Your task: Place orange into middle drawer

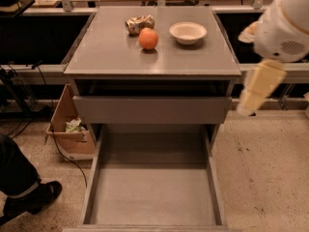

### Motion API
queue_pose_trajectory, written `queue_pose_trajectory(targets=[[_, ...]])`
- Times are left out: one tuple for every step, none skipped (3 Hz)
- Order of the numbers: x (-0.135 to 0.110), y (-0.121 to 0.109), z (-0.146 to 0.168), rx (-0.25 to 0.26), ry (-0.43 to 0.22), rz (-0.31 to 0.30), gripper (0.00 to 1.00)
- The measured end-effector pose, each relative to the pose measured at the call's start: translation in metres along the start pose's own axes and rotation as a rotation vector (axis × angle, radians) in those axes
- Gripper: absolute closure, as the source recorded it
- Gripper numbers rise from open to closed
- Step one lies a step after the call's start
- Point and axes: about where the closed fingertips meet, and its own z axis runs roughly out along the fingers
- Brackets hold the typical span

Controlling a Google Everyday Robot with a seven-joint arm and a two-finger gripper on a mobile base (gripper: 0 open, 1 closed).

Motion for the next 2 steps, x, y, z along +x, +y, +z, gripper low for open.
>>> queue_pose_trajectory(targets=[[-0.036,-0.039,0.034,0.018,-0.068,-0.023,0.0],[-0.083,-0.082,0.078,0.041,-0.132,-0.018,0.0]])
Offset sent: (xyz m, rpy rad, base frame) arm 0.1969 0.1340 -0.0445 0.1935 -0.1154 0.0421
